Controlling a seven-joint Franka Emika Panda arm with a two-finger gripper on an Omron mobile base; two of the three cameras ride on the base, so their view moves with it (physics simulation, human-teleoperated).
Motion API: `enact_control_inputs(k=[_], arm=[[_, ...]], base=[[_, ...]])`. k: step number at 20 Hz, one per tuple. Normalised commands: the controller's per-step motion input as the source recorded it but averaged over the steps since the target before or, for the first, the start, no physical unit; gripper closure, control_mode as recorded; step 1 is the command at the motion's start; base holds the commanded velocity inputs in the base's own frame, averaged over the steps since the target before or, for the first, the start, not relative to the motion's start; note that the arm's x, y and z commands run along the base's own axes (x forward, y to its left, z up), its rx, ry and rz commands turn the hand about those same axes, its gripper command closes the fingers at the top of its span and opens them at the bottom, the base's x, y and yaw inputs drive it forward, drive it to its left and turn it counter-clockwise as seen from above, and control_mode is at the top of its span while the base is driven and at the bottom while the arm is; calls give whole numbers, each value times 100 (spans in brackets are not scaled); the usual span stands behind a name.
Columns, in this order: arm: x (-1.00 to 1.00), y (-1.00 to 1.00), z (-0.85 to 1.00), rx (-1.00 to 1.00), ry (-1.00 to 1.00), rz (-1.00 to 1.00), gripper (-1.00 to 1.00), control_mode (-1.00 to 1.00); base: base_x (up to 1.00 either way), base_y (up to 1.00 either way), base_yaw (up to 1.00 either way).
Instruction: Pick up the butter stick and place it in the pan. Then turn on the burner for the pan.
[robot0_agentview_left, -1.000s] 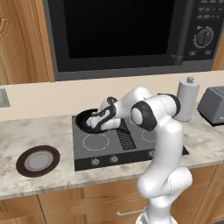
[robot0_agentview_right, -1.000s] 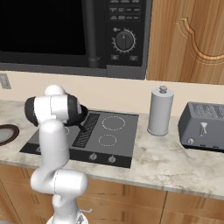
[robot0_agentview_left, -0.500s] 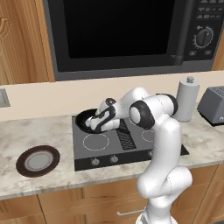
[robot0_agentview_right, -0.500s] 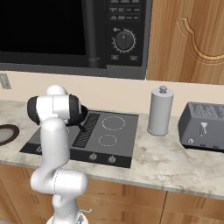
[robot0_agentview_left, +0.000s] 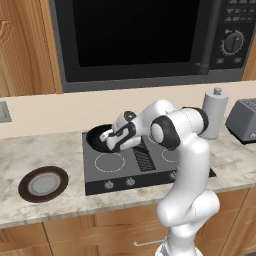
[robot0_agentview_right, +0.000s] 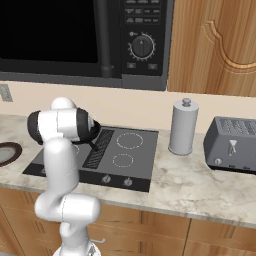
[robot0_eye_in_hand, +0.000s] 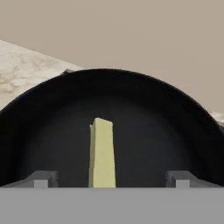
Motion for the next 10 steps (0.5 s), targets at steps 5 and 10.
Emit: enact_control_inputs(k=[5, 10], arm=[[-30, 0, 49, -1, -14, -6, -100, -100], [-40, 9, 62, 0, -11, -8, -100, -100]], base=[[0, 0, 0], [0, 0, 0]])
